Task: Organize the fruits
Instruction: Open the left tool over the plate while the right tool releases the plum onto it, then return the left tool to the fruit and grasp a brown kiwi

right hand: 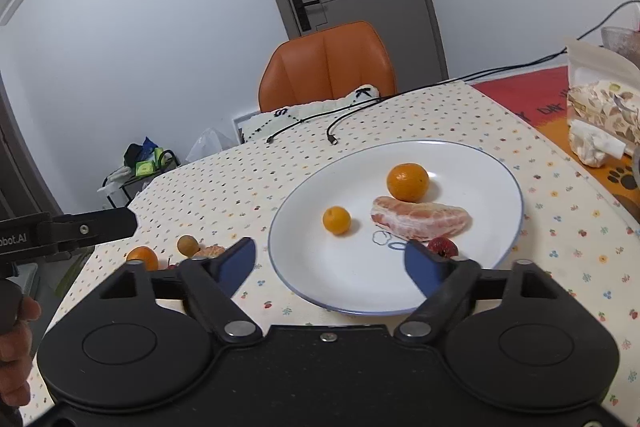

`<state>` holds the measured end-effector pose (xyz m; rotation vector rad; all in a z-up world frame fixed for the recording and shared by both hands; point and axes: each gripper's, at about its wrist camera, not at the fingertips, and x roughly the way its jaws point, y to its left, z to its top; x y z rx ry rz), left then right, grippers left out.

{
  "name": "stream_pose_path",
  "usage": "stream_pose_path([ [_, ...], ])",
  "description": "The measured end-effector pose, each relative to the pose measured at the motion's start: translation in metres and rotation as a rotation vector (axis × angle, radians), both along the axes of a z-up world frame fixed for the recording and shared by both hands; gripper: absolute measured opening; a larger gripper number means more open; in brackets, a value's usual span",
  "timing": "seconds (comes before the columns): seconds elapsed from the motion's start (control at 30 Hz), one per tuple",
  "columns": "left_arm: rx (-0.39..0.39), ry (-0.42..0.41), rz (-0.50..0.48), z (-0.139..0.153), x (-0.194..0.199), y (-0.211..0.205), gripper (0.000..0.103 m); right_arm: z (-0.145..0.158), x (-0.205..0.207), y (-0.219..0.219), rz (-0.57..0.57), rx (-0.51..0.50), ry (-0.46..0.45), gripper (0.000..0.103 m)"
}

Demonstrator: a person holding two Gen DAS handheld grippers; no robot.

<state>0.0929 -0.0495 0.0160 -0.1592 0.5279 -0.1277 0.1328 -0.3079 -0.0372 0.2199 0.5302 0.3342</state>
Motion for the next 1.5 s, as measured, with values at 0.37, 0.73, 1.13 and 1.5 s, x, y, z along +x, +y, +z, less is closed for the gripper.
stream_pose_path([
  [0.37, 0.009, 0.047, 0.079, -0.011, -0.006, 0.027, 0.092, 0.003, 0.004, 0.022, 0.039, -0.061, -0.005, 0.091],
  [0.73, -0.016, 0.093, 0.111, -0.034, -0.008, 0.040, 0.092, 0.002, 0.001, 0.043, 0.103, -0.090, -0.018, 0.096],
  [1.13, -0.031, 0.107, 0.110, -0.055, -0.009, 0.045, 0.082, -0.002, 0.000, 0.069, 0.168, -0.091, -0.034, 0.095],
  [1.5, -0.059, 0.142, 0.084, -0.076, 0.001, 0.045, 0.025, -0.008, 0.004, 0.092, 0.207, -0.122, -0.025, 0.091],
])
